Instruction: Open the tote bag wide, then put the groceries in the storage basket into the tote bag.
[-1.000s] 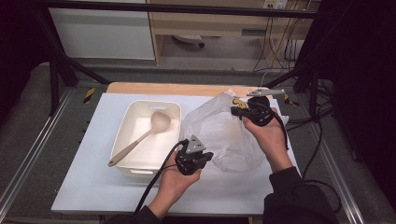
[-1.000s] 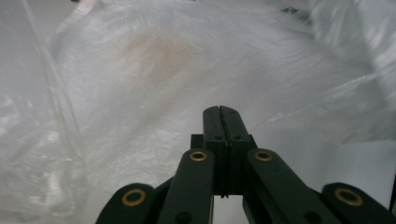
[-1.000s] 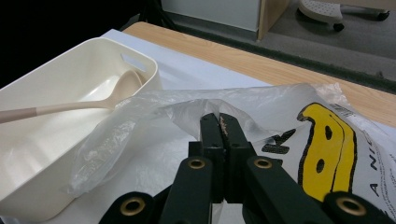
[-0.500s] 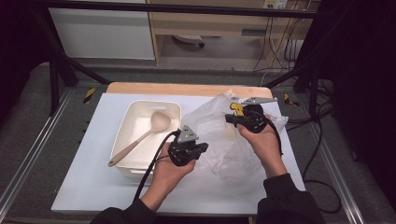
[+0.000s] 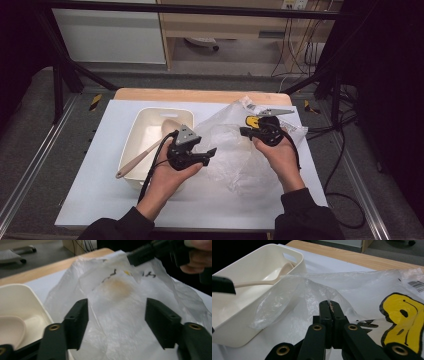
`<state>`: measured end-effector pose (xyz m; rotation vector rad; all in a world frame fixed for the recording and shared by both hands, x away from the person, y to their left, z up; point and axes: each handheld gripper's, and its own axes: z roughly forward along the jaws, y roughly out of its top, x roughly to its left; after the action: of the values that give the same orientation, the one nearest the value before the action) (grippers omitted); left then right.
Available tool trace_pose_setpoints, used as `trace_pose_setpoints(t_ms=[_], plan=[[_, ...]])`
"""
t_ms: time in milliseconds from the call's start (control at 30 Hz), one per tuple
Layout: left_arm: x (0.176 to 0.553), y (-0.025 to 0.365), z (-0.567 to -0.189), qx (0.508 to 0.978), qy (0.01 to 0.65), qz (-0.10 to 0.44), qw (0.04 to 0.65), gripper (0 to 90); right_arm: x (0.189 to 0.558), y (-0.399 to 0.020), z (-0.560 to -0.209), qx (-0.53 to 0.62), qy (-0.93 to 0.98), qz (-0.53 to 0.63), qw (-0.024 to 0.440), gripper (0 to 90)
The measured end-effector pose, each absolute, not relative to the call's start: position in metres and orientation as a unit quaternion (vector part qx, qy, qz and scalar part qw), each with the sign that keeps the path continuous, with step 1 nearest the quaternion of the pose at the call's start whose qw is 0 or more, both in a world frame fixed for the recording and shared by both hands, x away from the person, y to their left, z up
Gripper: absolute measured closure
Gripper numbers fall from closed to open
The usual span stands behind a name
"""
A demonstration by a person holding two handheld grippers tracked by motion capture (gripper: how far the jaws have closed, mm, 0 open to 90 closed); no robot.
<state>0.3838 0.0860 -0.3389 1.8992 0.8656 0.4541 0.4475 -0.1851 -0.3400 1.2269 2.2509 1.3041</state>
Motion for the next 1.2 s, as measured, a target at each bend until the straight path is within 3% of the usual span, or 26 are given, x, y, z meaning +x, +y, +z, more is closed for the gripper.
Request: trace_pose_setpoints(t_ms=[100, 233, 400, 1200], plan=[[0.387, 0.092, -0.337, 0.775, 0.366, 0.185, 0.480, 17.2, 0.447, -0.184, -0.343, 0.421, 0.778, 0.448, 0.130, 90.0], [0.388, 0.105, -0.333, 0.775, 0.375, 0.181, 0.476, 9.5, 0.447, -0.182, -0.345, 0.419, 0.781, 0.446, 0.128, 90.0], [0.388, 0.122, -0.329, 0.770, 0.379, 0.214, 0.467, 9.1, 0.447, -0.180, -0.347, 0.417, 0.784, 0.442, 0.126, 90.0], [0.392, 0.214, -0.307, 0.753, 0.425, 0.229, 0.447, 7.7, 0.444, -0.178, -0.350, 0.411, 0.786, 0.446, 0.123, 90.0]])
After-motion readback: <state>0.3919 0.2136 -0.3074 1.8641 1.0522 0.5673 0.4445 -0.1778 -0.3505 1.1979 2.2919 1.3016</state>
